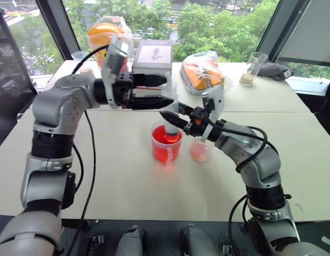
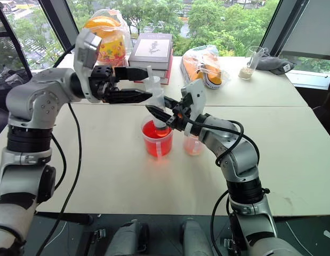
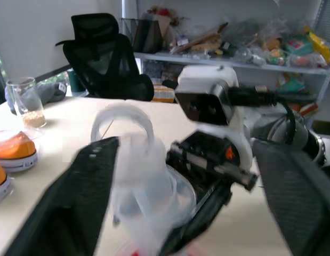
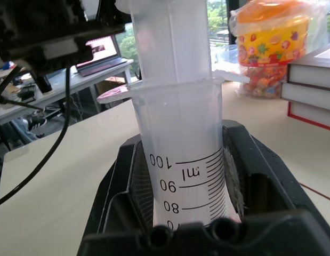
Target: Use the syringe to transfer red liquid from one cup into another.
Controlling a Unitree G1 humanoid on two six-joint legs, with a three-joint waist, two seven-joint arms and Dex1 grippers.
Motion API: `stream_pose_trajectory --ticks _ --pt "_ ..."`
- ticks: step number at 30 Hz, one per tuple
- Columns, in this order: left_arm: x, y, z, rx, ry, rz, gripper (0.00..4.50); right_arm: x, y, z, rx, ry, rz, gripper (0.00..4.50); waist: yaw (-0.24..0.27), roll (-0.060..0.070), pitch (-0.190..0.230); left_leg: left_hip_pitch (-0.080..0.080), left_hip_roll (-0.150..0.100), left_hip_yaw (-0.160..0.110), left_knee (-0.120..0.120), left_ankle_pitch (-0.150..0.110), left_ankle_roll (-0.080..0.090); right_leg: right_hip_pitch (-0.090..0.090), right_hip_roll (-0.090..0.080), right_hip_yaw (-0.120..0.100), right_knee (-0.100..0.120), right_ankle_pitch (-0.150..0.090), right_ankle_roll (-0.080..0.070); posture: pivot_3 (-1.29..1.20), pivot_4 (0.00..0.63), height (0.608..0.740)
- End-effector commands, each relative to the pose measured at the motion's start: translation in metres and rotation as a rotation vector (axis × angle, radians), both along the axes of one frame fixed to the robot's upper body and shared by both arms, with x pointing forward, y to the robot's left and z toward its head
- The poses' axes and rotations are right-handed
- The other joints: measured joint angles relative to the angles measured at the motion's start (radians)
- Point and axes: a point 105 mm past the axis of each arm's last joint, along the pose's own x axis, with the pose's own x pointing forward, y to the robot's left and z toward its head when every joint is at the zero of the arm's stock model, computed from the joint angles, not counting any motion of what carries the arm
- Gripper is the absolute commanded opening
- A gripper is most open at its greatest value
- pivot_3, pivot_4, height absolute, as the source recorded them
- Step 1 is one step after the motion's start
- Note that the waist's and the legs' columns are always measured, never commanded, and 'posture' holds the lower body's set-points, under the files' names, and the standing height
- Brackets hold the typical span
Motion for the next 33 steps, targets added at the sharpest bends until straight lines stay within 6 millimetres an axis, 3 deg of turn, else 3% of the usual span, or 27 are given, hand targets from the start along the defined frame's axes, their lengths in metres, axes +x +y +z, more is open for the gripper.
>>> stream_pose_trajectory --ticks 1,7,11,15,18,21,24,29,33 --pt "0.003 0.015 -0.004 0.031 -0.018 0.061 4.47 -0.022 0.008 0.038 0.044 -0.150 0.080 1.43 -0.005 0.000 0.000 0.000 0.000 0.000 0.000 0.000 0.000 0.000 0.001 0.000 0.000 0.000 0.000 0.00 0.150 0.740" --pt "0.003 0.025 -0.005 0.034 -0.014 0.100 4.47 -0.023 0.005 0.047 0.065 -0.167 0.065 1.43 0.001 0.000 0.000 0.000 0.000 0.000 0.000 0.000 0.000 0.000 0.000 0.000 0.000 0.000 0.000 0.00 0.150 0.740" --pt "0.004 0.022 -0.004 0.019 -0.021 0.100 4.47 -0.025 -0.003 0.066 0.097 -0.198 0.039 1.43 0.001 0.000 0.000 0.000 0.000 0.000 0.000 0.000 0.000 0.000 -0.001 0.000 0.000 0.000 0.000 0.00 0.150 0.740" --pt "0.007 0.018 -0.001 0.001 -0.030 0.094 4.47 -0.023 -0.040 0.095 0.148 -0.230 -0.072 1.43 0.004 0.000 0.000 0.000 0.000 0.000 0.000 0.000 0.000 0.000 0.000 0.000 0.000 0.000 0.000 0.00 0.150 0.740" --pt "0.008 0.014 -0.002 -0.008 -0.029 0.084 4.47 -0.024 -0.067 0.105 0.131 -0.249 -0.162 1.43 0.003 0.000 0.000 -0.001 0.000 0.000 0.000 0.000 0.000 0.000 -0.001 0.000 -0.001 0.000 0.000 0.00 0.150 0.740" --pt "0.008 0.010 -0.003 -0.014 -0.030 0.066 4.47 -0.021 -0.086 0.096 0.109 -0.223 -0.236 1.43 0.002 0.000 0.000 -0.001 0.000 0.000 -0.001 0.000 0.000 0.000 0.000 0.000 -0.001 0.000 0.000 0.00 0.150 0.740" --pt "0.009 0.005 -0.003 -0.020 -0.032 0.045 4.47 -0.016 -0.099 0.074 0.096 -0.178 -0.294 1.43 -0.001 0.000 0.000 0.000 0.000 0.000 -0.001 0.000 0.000 0.000 0.000 0.000 -0.001 0.000 0.000 0.00 0.150 0.740" --pt "0.013 -0.009 0.004 -0.058 -0.042 0.012 4.47 -0.013 -0.099 0.045 0.097 -0.126 -0.314 1.43 -0.001 0.000 0.000 0.000 0.000 0.000 0.000 0.000 0.000 0.000 0.000 0.001 -0.001 0.000 0.000 0.00 0.150 0.740" --pt "0.028 -0.029 0.015 -0.114 -0.060 0.014 4.47 -0.010 -0.096 0.030 0.085 -0.106 -0.322 1.43 0.004 0.000 0.000 0.000 0.000 0.000 0.000 0.000 0.000 0.000 0.000 0.001 -0.001 0.000 0.000 0.00 0.150 0.740"
